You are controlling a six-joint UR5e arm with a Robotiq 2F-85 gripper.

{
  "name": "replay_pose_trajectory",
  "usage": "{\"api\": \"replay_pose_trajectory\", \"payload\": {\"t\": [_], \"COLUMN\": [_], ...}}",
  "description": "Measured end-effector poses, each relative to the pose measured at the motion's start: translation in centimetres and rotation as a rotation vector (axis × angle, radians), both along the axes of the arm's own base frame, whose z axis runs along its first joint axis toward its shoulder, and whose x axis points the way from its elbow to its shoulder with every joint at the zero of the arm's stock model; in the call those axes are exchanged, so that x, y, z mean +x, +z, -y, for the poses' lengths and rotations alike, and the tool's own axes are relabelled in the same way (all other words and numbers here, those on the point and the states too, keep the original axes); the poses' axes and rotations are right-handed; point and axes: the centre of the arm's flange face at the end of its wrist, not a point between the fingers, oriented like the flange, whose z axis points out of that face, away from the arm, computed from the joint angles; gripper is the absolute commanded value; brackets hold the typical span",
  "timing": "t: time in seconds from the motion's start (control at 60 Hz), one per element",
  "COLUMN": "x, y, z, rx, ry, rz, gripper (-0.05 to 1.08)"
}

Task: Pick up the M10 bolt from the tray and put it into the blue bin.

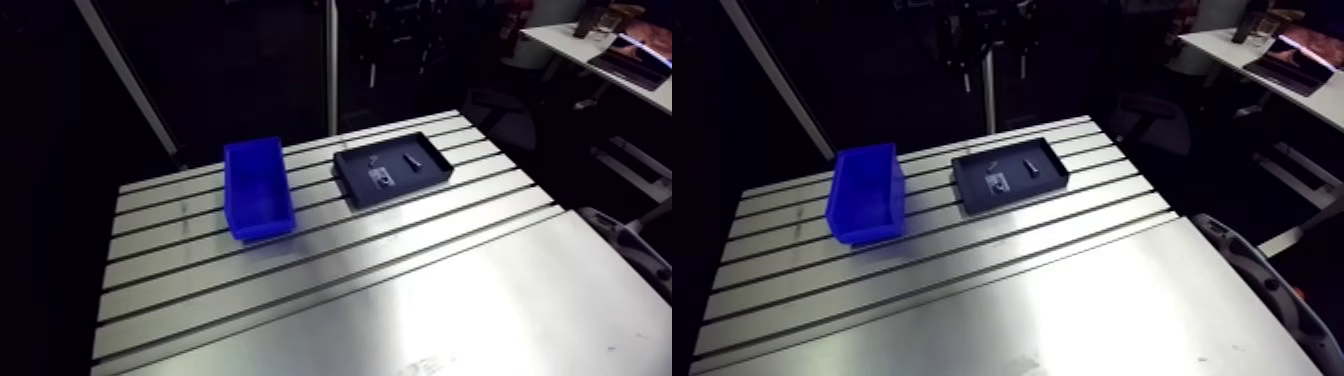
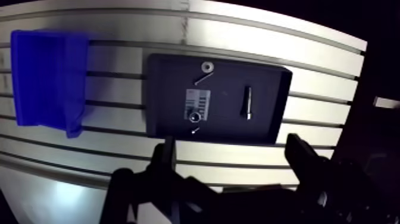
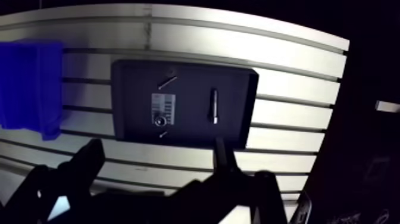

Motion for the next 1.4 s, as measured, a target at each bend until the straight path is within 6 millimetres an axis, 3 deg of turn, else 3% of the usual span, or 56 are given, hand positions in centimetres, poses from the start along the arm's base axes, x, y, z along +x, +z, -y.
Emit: {"api": "replay_pose_trajectory", "payload": {"t": [0.517, 1.1, 1.267, 1.4], "x": [-1.1, 0.9, 1.3, 1.6], "y": [-5.1, -9.1, -10.5, -11.3], "z": [-1.8, -4.0, -4.3, -4.4], "rx": [0.035, 0.02, 0.014, 0.008], "ry": [-0.007, -0.019, -0.019, -0.02], "rz": [0.04, 0.066, 0.076, 0.087], "gripper": [0.01, 0.02, 0.05, 0.14]}}
